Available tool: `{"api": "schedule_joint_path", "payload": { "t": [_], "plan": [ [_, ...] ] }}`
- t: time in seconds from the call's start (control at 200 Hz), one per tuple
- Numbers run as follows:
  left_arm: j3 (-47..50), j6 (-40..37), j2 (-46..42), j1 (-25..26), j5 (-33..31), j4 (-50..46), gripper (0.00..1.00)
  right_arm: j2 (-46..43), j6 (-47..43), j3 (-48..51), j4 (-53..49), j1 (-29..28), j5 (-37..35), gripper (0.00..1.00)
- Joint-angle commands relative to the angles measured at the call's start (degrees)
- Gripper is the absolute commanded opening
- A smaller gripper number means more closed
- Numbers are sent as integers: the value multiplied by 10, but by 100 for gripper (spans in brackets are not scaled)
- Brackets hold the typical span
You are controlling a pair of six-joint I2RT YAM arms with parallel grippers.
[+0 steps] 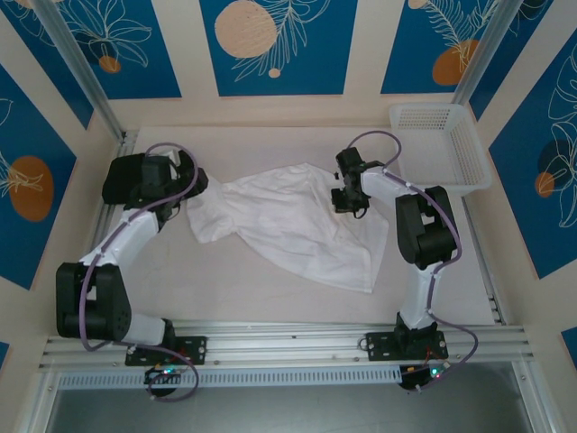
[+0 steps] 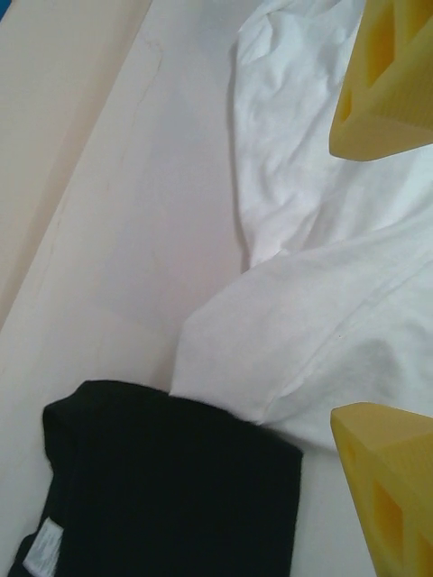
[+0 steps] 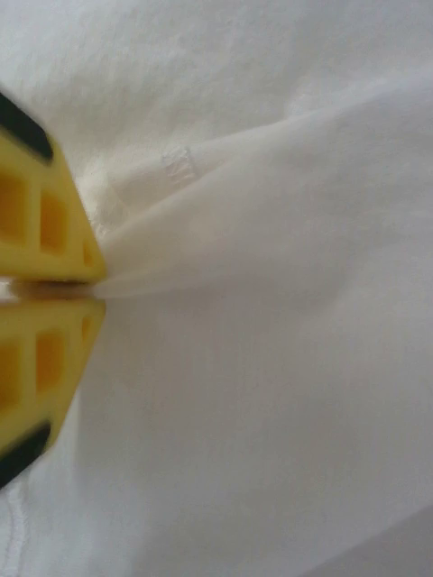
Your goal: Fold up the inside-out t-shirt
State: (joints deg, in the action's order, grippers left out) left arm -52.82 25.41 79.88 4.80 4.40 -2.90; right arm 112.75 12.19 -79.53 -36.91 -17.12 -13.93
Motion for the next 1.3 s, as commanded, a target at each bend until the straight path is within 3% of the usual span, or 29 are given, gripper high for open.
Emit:
{"api": "schedule_joint_path", "payload": {
  "t": [0.0,0.155,0.28,0.35,0.415,0.545,0.68,1.12,1.22,1.295],
  "plan": [
    [28,15,-32,25,29,9,71,-10,-2,-15,-13,9,14,2],
    [77,26,-69,118,51,36,72,-95,22,4,-12,49,102,0],
    [92,27,-56,262,49,98,71,-174,78,34,32,115,261,0],
    [61,-1,-13,360,31,121,70,-184,104,37,50,148,330,0],
    [8,-33,50,436,22,123,69,-175,110,30,47,168,348,0],
    [-103,-64,180,521,13,93,64,-161,114,23,47,201,366,0],
    [-185,-83,275,551,9,69,62,-158,115,22,47,227,363,0],
    [-404,-151,488,551,-74,-55,60,-149,113,33,59,230,369,0],
    [-445,-171,524,551,-82,-71,54,-147,111,33,59,228,371,0],
    [-470,-182,546,551,-87,-80,44,-146,110,33,57,225,371,0]
  ]
}}
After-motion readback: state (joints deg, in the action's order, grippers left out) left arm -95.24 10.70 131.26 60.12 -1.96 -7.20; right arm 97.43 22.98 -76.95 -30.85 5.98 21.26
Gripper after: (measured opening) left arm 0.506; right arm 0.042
